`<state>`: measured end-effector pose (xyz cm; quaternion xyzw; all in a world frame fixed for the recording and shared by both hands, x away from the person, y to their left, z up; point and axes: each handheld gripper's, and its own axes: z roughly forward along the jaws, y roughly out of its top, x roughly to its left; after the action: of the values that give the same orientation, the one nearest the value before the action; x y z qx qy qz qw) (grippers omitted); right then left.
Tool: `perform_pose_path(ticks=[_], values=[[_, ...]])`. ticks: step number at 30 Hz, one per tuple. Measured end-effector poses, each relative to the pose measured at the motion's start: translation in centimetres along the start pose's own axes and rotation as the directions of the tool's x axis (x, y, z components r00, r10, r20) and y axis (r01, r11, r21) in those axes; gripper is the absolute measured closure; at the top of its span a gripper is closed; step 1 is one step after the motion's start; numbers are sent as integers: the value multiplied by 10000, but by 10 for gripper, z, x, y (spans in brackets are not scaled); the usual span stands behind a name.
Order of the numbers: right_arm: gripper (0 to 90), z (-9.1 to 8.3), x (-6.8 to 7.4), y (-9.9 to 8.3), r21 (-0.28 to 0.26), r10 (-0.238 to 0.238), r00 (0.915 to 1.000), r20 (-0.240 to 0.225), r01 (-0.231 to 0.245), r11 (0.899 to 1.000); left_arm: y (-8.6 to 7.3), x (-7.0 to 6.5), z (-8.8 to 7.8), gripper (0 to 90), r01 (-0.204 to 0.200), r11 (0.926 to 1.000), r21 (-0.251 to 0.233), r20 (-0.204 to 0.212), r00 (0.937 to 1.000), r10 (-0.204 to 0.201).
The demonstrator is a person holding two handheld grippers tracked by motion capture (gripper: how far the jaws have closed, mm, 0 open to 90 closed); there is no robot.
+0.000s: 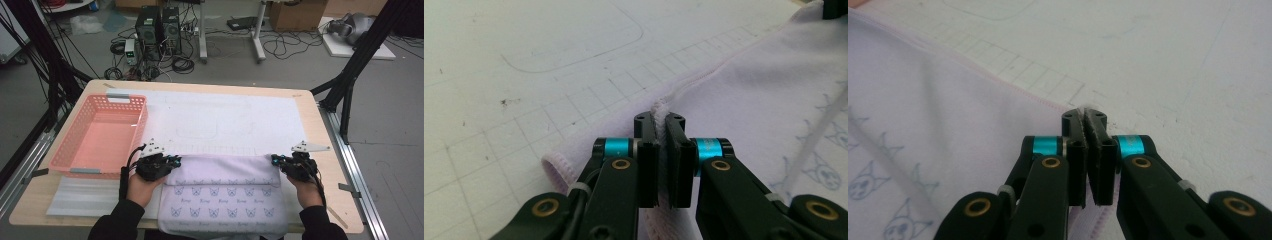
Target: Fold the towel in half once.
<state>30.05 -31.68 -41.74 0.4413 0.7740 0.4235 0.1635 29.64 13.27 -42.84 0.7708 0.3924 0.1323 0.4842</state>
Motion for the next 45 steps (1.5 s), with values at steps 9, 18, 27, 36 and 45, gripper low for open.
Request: perform_pose_path(ticks=[9, 18, 27, 36, 45], values=[[878, -42, 11, -15, -699, -213, 9971, -733, 162, 9974, -8, -9, -31, 845, 240, 9995, -190, 906, 9956, -222], [874, -70, 26, -35, -194, -500, 9876, -1489, 476, 9987, -21, -22, -40, 815, 62, 9973, 736, 1465, 9891, -169], [648, -75, 18, -39, -276, 158, 9891, -1463, -200, 9994, -13, -12, -47, 431, 537, 9983, -232, 816, 9953, -517], [644, -58, -2, -19, -1220, 697, 9970, -332, -732, 9898, 4, 1, -28, 421, 501, 9956, -797, 477, 9978, -464], [870, 1, -1, -29, 557, 469, 9988, 139, -477, 9973, 1, 3, -14, 421, 393, 9961, -793, 108, 9992, -386]])
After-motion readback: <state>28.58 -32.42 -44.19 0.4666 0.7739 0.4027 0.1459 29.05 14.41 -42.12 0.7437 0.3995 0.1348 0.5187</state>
